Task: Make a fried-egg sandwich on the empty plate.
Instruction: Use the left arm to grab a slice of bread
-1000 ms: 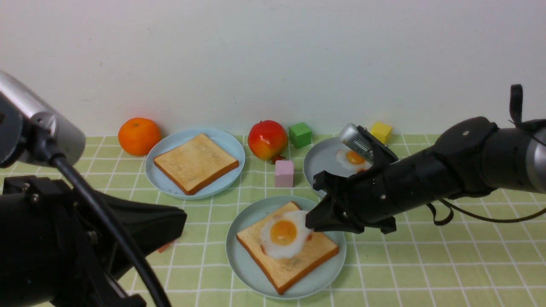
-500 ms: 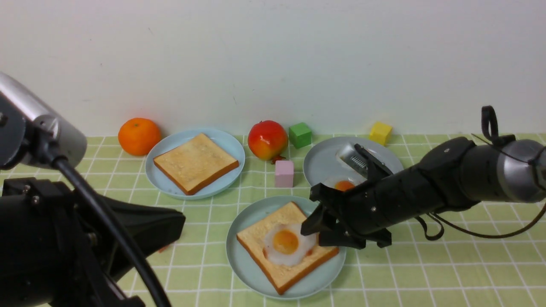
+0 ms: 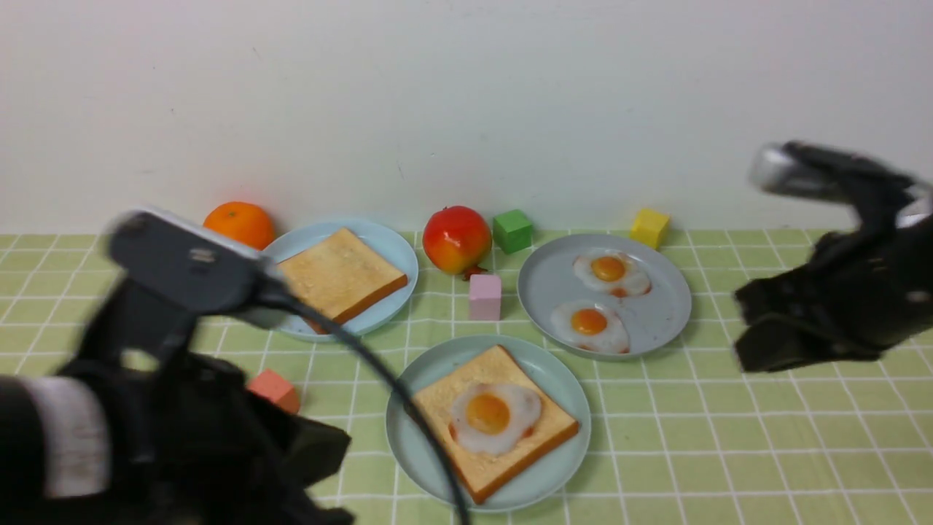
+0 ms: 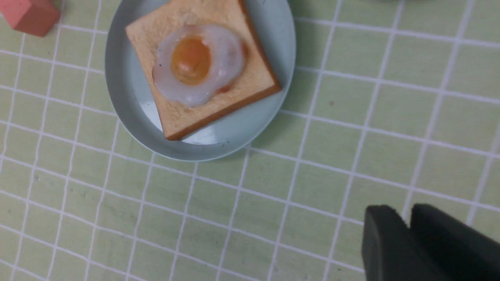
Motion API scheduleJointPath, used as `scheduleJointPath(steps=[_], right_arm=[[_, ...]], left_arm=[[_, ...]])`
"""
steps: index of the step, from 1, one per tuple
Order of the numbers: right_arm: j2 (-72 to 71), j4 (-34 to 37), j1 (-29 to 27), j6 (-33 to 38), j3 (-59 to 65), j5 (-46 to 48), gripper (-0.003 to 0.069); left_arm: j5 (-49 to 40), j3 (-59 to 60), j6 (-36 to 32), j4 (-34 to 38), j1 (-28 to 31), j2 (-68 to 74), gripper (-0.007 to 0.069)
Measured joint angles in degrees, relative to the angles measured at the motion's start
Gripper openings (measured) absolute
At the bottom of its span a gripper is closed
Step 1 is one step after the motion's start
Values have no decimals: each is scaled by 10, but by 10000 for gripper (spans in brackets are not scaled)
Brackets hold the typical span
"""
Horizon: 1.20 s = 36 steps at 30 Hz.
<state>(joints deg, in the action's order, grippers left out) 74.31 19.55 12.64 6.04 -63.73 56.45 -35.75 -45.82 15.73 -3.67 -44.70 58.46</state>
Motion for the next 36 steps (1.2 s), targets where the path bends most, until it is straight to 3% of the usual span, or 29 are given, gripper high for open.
scheduleJointPath(steps=[2, 4, 6, 10, 13, 18, 21, 27, 29, 36], right_arm=[[-69, -25, 15, -13, 0, 6, 7], [-119, -32, 29, -17, 0, 11, -10], [-149, -34, 37, -17, 0, 18, -11], [-235, -34, 60, 6, 0, 38, -11], [-277, -24, 62, 30, 0, 38, -10], [-316, -2, 63, 51, 0, 43, -6], [-324, 7, 63, 55, 4, 43, -6], [-327, 22, 63, 59, 44, 32, -3], [-327, 22, 63, 59, 56, 30, -3], [-326, 44, 63, 59, 75, 26, -3]], left_arm=[[-1, -22, 6, -2, 27, 66, -13], [-3, -55, -9, 7, 64, 116, -13], [-5, -75, -32, 20, 92, 148, -13], [-15, -182, -161, 91, 185, 264, -13], [-27, -257, -222, 140, 227, 331, -13], [-46, -362, -285, 155, 274, 435, 7], [-42, -393, -308, 140, 279, 472, 62], [41, -416, -337, 73, 279, 551, 337], [55, -416, -338, 60, 279, 572, 395], [91, -416, -338, 50, 279, 639, 456]])
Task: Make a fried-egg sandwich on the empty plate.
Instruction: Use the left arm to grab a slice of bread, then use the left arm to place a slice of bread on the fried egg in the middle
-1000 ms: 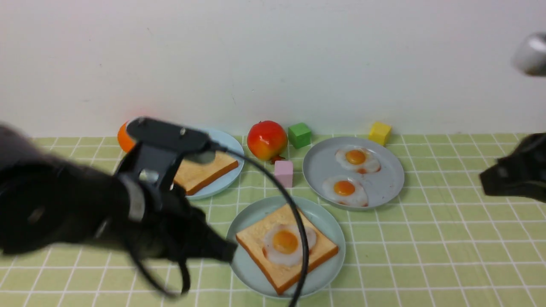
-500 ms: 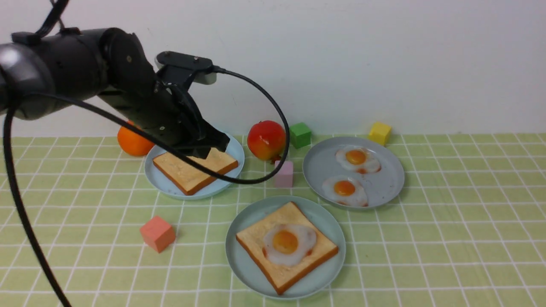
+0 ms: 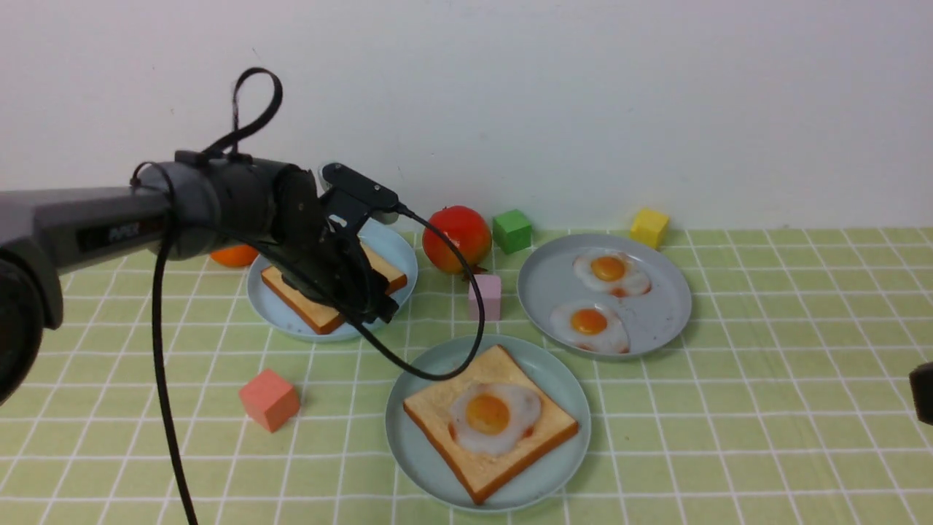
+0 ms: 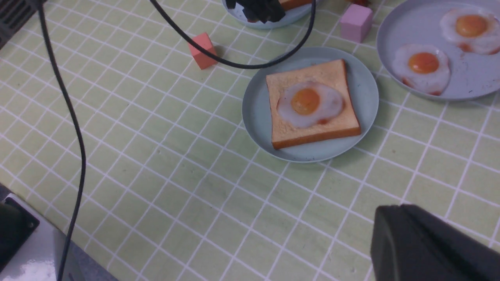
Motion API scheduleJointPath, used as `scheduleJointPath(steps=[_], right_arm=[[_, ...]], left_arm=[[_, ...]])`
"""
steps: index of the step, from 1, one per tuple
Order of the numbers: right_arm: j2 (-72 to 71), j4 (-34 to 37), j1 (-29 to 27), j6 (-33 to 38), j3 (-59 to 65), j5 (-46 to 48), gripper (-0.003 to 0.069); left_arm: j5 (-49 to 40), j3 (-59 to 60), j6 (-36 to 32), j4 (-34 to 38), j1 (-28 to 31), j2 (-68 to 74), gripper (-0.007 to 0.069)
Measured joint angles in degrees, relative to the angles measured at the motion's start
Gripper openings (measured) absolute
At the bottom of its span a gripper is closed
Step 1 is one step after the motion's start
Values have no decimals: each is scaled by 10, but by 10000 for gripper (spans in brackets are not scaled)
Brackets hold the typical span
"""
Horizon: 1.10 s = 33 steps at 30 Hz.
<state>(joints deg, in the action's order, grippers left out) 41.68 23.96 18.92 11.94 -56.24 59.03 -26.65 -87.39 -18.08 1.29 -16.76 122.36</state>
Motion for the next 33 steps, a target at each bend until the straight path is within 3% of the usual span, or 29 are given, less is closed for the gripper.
scheduleJointPath(steps=[4, 9, 14, 16, 27, 33], right_arm=[[0, 4, 0, 0, 0, -6, 0], [0, 7, 0, 0, 0, -8, 2], [0, 8, 0, 0, 0, -12, 3], [0, 8, 0, 0, 0, -15, 3], [0, 7, 0, 4, 1, -18, 8], [-12, -30, 0, 6, 1, 4, 9]], left_arm=[[8, -6, 0, -3, 0, 11, 434], [8, -7, -2, -13, 1, 12, 344], [5, -12, -3, -21, 2, 16, 89], [2, -14, -4, -22, 2, 16, 23], [-103, -29, 28, -5, -16, -99, 15], [-156, 12, 73, -4, -119, -187, 15]])
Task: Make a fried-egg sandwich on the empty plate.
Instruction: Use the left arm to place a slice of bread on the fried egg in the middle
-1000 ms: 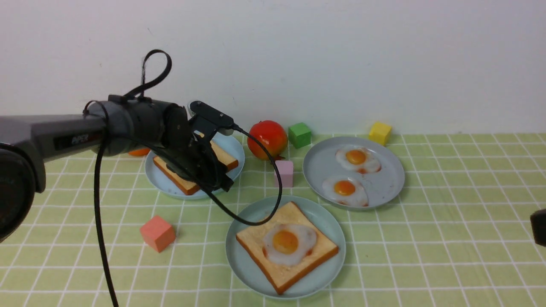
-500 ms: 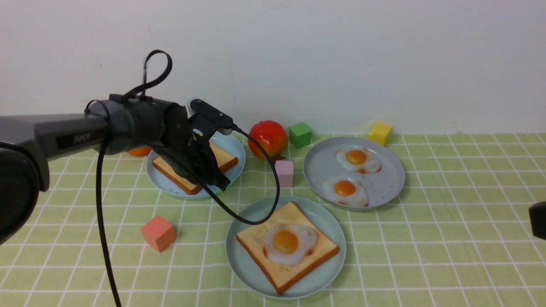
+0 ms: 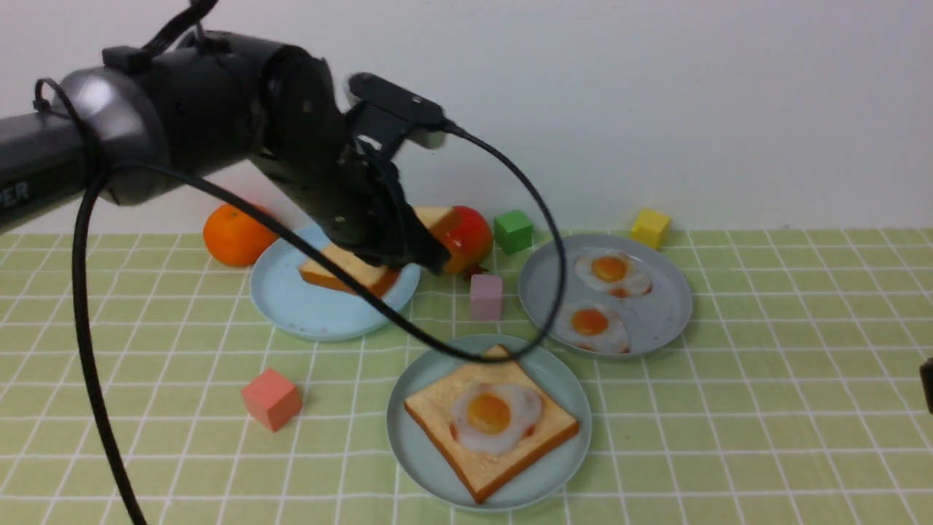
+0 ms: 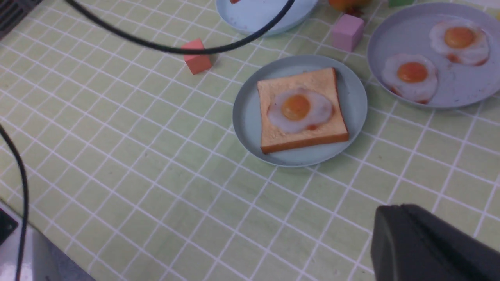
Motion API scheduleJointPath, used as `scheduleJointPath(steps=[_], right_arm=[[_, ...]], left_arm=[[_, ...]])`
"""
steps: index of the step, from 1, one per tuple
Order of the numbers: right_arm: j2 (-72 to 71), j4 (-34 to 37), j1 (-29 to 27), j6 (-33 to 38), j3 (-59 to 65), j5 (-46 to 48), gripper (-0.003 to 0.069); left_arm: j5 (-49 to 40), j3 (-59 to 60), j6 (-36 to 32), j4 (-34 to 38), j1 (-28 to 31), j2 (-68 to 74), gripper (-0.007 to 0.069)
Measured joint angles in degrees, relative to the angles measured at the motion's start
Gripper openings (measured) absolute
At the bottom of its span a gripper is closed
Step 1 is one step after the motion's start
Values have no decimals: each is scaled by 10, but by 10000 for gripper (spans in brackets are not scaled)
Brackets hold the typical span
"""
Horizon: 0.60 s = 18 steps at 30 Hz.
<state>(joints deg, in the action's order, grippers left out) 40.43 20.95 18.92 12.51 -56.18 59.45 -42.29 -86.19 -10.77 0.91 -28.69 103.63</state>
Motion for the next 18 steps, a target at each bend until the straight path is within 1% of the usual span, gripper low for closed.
scheduleJointPath(steps=[2, 5, 7, 11, 18], right_arm=[[-18, -21, 0, -7, 0, 10, 9], [-38, -35, 0, -16, 0, 19, 10], [-65, -47, 0, -21, 0, 28, 11], [-92, -51, 0, -29, 0, 32, 11], [-112, -51, 0, -33, 0, 36, 14]], left_arm=[[4, 34, 13, -2, -59, -9, 15], [14, 57, 24, -9, -100, -7, 14], [21, 65, 44, -34, -133, 7, 13], [27, 67, 55, -45, -151, 25, 13], [35, 67, 63, -56, -155, 45, 13]])
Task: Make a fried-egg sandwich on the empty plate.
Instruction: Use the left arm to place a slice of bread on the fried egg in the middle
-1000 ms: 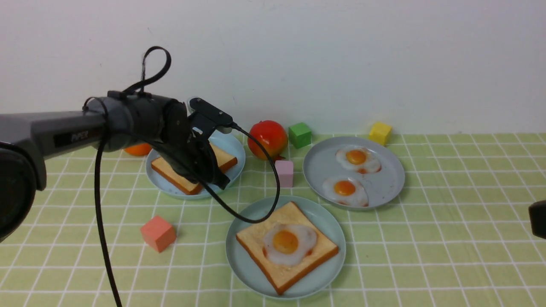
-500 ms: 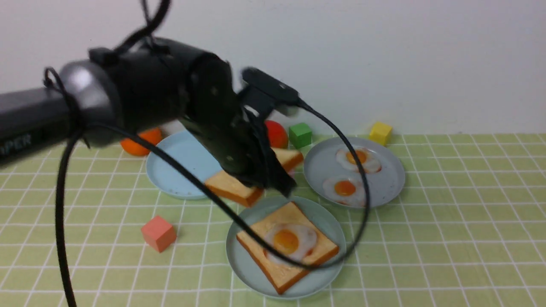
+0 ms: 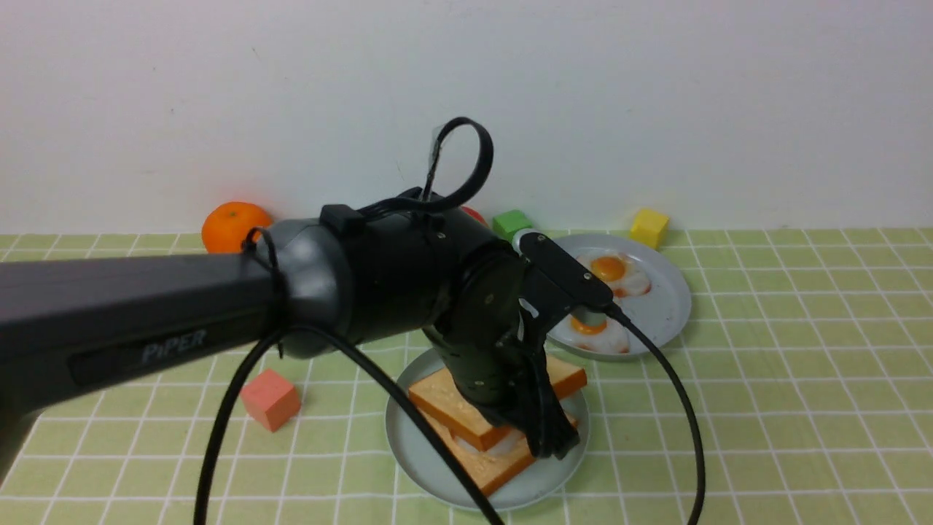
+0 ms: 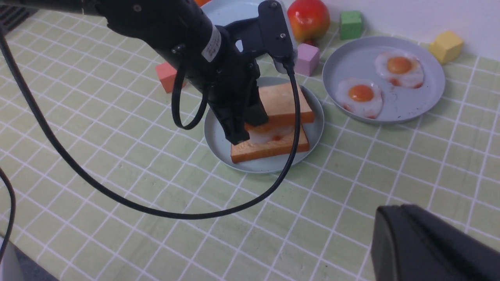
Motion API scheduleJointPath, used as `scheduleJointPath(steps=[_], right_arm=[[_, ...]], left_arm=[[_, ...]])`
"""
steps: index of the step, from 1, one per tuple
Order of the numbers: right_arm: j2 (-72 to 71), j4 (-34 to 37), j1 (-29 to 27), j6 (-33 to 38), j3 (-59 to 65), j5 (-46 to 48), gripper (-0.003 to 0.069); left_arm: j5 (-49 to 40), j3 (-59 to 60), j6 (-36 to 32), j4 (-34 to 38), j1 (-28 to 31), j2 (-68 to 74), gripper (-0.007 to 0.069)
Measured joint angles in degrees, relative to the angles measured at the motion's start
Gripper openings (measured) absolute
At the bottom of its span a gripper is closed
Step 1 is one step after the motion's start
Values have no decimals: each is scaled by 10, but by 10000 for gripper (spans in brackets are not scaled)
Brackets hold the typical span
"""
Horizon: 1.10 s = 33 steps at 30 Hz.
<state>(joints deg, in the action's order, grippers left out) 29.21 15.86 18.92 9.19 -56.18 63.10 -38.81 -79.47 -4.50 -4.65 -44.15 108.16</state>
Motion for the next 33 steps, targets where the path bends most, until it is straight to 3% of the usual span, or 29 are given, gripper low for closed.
scheduleJointPath(steps=[13, 18, 26, 31, 33], right_arm=[[0, 0, 0, -3, 0, 10, 14], [0, 0, 0, -3, 0, 10, 15], [0, 0, 0, -3, 0, 10, 20], [0, -1, 0, -3, 0, 10, 22], [0, -6, 0, -3, 0, 10, 22]], left_arm=[[-19, 0, 8, 6, 0, 10, 9], [-20, 0, 11, 15, 0, 13, 103], [-13, 0, 12, 35, 0, 13, 335], [-18, 0, 12, 66, 0, -7, 352], [-31, -1, 12, 85, 0, -49, 302]])
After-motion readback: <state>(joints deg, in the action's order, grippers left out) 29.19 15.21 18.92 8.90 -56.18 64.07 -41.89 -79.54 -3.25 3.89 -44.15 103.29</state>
